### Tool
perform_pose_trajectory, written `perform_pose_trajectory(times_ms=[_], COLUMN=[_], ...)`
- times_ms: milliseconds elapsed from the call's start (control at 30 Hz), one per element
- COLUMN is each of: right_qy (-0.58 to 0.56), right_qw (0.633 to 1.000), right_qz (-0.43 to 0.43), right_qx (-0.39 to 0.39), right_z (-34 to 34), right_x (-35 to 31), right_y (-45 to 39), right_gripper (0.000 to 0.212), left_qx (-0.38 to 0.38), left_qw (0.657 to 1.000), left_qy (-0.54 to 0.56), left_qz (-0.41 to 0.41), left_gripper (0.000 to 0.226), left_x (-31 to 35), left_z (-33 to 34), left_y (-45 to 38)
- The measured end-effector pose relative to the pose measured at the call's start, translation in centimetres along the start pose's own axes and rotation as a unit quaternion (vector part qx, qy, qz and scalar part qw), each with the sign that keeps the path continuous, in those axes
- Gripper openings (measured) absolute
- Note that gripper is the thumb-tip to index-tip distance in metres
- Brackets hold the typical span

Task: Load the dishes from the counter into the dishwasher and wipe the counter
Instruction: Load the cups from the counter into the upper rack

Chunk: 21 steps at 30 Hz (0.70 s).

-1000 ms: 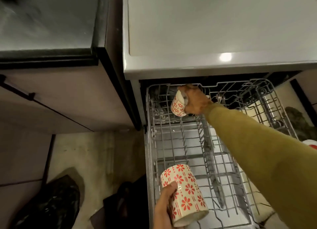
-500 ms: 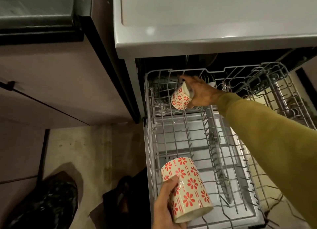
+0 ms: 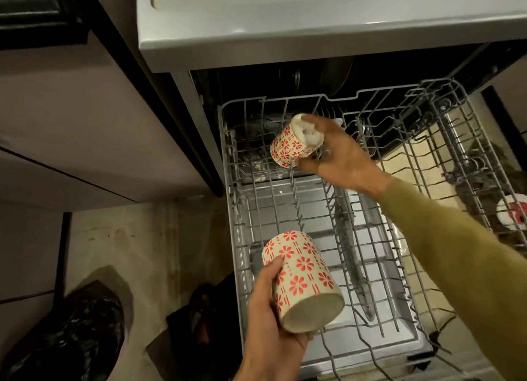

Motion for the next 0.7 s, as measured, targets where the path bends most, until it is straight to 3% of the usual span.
perform_pose_trajectory(times_ms=[100,200,267,433,600,700], right_qy=[-0.077,-0.115,-0.105,0.064,0.144,0.113], right_qw=[0.997,0.991,0.992,0.994,0.987,0.992], right_qz=[0.013,0.035,0.028,-0.049,-0.070,-0.055], right_qx=[-0.029,-0.065,-0.065,-0.071,0.010,0.026], right_z=[1.2,2.8,3.2,4.3,2.8,1.6], right_x=[-1.1,-1.4,-1.5,-2.7,-3.1,-2.4], right_y=[7.5,14.0,16.7,19.0,17.0,14.6], right_gripper=[0.057,0.049,0.055,0.102,0.093,0.093], left_qx=[0.003,-0.019,-0.029,-0.025,-0.076,-0.092], left_qw=[1.000,0.998,0.997,0.997,0.996,0.995], left_qy=[0.019,0.039,0.060,0.073,0.051,-0.008], left_qz=[0.022,0.035,0.025,0.003,0.005,0.032], left_gripper=[0.060,0.050,0.052,0.063,0.068,0.069], left_x=[0.1,0.2,0.0,-0.8,-0.6,-0.3], left_z=[0.3,1.0,1.4,2.4,4.0,4.4], left_y=[-0.6,-1.1,-1.6,-2.2,-2.7,-3.0])
Point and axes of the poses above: each hand's wrist, its own y-axis away from the middle knuckle, its own z-axis out of the palm, x = y × z, the point moved 7 cm from there along -y, towards the middle knuckle, and after that the axes turned 9 degrees about y, right-handed, at the moved point
